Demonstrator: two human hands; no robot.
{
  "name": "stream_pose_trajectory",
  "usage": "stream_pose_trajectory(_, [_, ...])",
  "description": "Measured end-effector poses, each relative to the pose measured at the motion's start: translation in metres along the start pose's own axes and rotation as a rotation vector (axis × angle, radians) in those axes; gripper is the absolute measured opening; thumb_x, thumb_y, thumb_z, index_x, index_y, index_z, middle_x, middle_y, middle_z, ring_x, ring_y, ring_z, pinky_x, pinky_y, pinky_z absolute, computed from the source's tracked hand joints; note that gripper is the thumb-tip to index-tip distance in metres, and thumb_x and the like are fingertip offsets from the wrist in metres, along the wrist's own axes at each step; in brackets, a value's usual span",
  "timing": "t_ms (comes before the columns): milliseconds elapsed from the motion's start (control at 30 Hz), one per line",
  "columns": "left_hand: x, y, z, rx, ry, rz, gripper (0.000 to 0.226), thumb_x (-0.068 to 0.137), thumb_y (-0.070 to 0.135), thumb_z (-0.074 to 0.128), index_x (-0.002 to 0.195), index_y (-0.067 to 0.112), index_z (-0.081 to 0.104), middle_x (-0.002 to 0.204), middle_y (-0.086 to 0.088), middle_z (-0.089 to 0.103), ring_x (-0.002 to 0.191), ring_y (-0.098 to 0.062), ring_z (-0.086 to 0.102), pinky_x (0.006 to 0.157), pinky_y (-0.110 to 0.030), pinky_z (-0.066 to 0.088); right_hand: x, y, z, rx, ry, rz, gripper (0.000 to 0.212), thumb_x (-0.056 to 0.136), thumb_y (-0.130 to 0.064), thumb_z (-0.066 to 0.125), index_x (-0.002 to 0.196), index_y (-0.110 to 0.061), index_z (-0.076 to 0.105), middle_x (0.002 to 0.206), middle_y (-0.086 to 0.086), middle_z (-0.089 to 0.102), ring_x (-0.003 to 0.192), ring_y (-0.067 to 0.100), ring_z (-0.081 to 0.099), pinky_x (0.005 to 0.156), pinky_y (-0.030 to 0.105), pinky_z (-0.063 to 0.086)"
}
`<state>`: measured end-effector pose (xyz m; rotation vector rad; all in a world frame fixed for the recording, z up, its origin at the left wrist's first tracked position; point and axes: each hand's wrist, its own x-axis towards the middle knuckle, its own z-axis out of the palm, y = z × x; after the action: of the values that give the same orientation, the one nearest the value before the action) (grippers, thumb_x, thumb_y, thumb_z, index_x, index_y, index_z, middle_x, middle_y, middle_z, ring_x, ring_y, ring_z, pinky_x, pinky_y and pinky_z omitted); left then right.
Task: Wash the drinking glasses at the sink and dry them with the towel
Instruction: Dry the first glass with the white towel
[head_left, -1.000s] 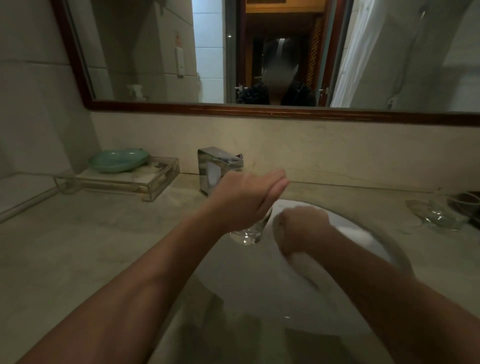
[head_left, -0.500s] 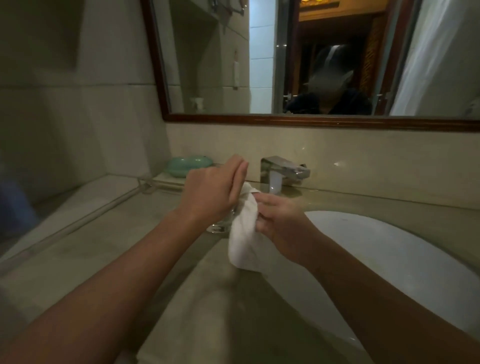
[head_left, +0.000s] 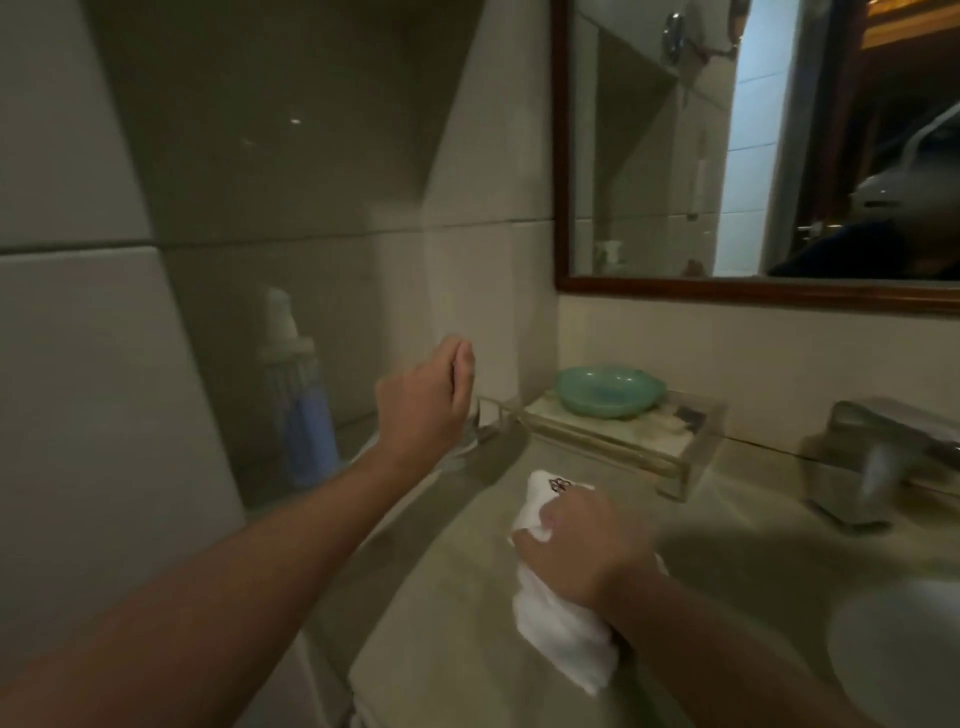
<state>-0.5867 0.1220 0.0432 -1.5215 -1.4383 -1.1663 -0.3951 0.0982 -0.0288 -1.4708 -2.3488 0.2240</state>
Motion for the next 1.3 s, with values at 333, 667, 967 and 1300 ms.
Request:
stream_pose_trajectory(333, [0.012,-0.069,0.077,0.07,-0.009,-0.055,0.039,0.105,0.037,0.038,0.076,0.019,0.056,0.049,-0.006,0.053,0.039,-0.033,0.05,0.043,-0.028,0.024,0.059,-0.023,0.03,-0.055,0.205,0.028,0.016,0.088,-0.042,0.049,0.085,-0.03,0.057,0.097,-0.005,0.068,0.101,0.019,0.066,0.081,0.027,0.046])
stream_pose_trajectory(667, [0.006,-0.104,0.125,0.056,-0.01,-0.052,0.039,0.104,0.04,0.037,0.076,0.019,0.055,0.049,-0.005,0.055,0.042,-0.035,0.053,0.038,-0.035,0.041,0.091,-0.022,0.049,-0.099,0.254,0.076,0.022,0.06,-0.04,0.058,0.056,-0.019,0.06,0.051,0.004,0.058,0.049,0.026,0.063,0.045,0.027,0.045])
stream_pose_trajectory(967, [0.002,-0.121,0.156,-0.001,-0.041,-0.044,0.041,0.103,0.044,0.038,0.075,0.02,0.057,0.05,-0.006,0.058,0.045,-0.037,0.056,0.041,-0.035,0.04,0.109,-0.025,0.041,-0.066,0.235,0.085,0.035,0.092,-0.044,0.044,0.104,-0.018,0.063,0.114,0.003,0.069,0.111,0.024,0.063,0.09,0.031,0.046])
stream_pose_trajectory(1300, [0.012,-0.137,0.18,-0.267,-0.379,-0.151,0.025,0.09,0.055,0.066,0.095,0.031,0.059,0.076,0.016,0.063,0.091,-0.016,0.056,0.088,-0.037,0.035,0.125,-0.024,0.047,-0.115,0.279,0.086,0.035,0.091,-0.044,0.044,0.103,-0.017,0.063,0.112,0.005,0.069,0.109,0.026,0.064,0.087,0.031,0.048])
